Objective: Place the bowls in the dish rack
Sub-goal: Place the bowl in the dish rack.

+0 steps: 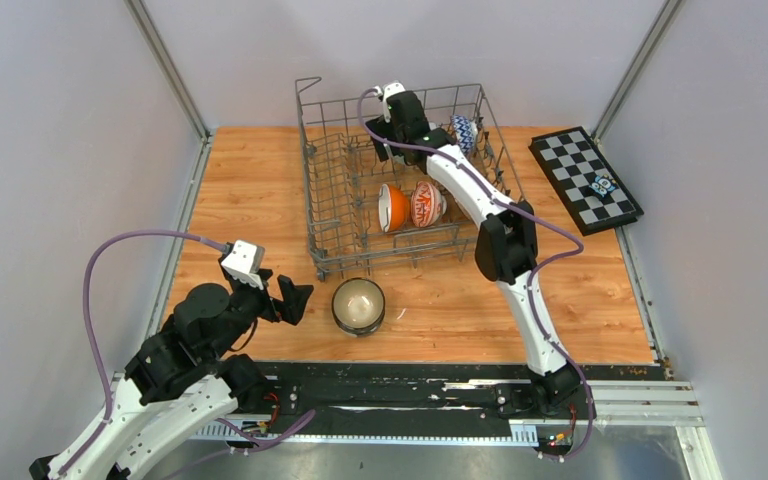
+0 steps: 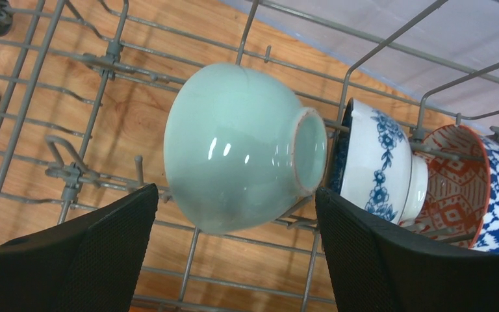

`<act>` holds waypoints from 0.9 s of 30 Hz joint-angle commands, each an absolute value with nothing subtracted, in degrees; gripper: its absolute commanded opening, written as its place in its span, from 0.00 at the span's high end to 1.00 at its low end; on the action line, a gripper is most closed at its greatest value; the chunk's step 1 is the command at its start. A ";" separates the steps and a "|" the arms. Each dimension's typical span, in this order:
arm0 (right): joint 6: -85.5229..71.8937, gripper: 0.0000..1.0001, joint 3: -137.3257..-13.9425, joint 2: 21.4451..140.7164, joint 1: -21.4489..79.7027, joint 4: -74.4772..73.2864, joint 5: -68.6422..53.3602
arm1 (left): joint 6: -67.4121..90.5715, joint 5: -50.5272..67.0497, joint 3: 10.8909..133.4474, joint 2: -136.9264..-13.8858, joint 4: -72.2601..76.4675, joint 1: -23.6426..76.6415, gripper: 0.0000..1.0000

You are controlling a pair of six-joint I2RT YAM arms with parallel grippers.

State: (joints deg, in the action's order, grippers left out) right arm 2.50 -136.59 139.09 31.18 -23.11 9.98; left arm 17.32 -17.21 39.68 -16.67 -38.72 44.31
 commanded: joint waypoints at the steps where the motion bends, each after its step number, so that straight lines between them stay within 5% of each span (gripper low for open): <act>1: 4.29 0.07 -140.17 142.74 32.34 -21.60 13.78 | 16.77 -18.06 39.11 -16.33 -37.91 43.86 0.00; 27: 7.79 0.07 -135.52 141.91 33.22 -10.05 30.91 | 16.68 -18.39 39.11 -17.15 -38.03 43.86 0.00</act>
State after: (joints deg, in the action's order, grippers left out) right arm 6.90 -136.64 144.29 33.47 -13.26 24.36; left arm 17.30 -17.69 39.68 -16.78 -38.72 44.31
